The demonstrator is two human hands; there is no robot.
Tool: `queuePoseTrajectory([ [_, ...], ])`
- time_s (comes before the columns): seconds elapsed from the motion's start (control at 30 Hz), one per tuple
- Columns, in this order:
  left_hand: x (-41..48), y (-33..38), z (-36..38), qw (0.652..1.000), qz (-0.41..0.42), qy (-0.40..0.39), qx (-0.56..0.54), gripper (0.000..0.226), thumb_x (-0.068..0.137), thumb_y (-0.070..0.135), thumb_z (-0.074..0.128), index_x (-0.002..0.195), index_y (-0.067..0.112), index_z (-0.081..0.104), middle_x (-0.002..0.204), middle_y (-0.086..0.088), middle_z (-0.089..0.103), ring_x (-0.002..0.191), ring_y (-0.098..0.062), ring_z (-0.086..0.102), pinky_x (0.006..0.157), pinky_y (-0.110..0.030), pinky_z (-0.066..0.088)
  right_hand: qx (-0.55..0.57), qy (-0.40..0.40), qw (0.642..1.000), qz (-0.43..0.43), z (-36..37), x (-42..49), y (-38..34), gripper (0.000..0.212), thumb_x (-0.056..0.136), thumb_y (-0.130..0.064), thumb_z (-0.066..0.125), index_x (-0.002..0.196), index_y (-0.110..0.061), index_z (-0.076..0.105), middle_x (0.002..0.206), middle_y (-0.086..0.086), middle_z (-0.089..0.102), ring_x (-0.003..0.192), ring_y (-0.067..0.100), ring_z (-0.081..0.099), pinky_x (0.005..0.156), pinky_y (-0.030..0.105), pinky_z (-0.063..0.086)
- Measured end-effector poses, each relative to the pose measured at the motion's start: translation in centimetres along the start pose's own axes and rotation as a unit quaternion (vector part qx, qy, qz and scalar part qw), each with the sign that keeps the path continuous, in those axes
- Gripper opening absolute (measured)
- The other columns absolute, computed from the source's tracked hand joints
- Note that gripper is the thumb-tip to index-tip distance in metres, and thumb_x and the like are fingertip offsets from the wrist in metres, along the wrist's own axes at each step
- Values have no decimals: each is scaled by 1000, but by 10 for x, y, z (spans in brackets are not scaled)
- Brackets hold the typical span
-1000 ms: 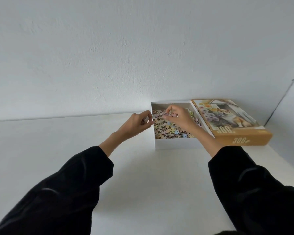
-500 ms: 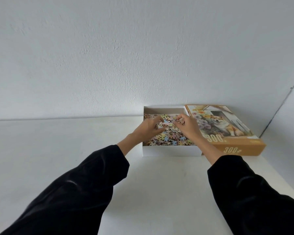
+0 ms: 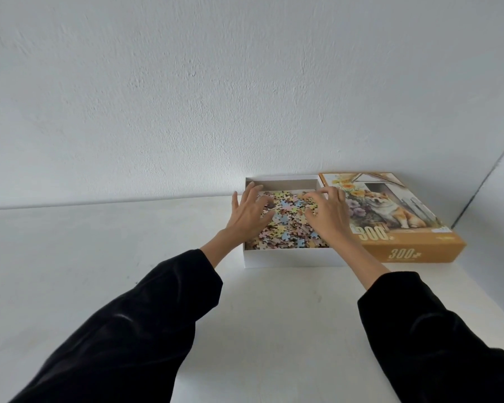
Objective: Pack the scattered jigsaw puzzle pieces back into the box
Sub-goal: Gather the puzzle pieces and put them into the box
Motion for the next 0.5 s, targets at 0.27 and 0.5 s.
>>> queuePoseTrajectory([
  [0.27,2,-3,5,997,-54,-54,22,32,94,27,44,122,13,50,154,-15,7,144,-28,-5,111,-58,0,-109,-100,988,46,8,0,3,47,87,-34,51,132,-21,45,144,16,29,134,33,19,109,45,22],
  [0.5,1,-5,5,988,-46,-90,117,42,94,38,42,128,14,45,155,-14,-6,143,-30,-12,111,-58,0,-131,-108,984,51,11,-1,3,45,88,-36,48,131,-22,47,148,14,23,138,34,16,112,50,18],
])
Point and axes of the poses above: each hand's wrist, its own x-axis towards the middle knuckle, its own z-axis out of the palm, y = z × x, the point moved 2 cm from there along x, towards the middle knuckle
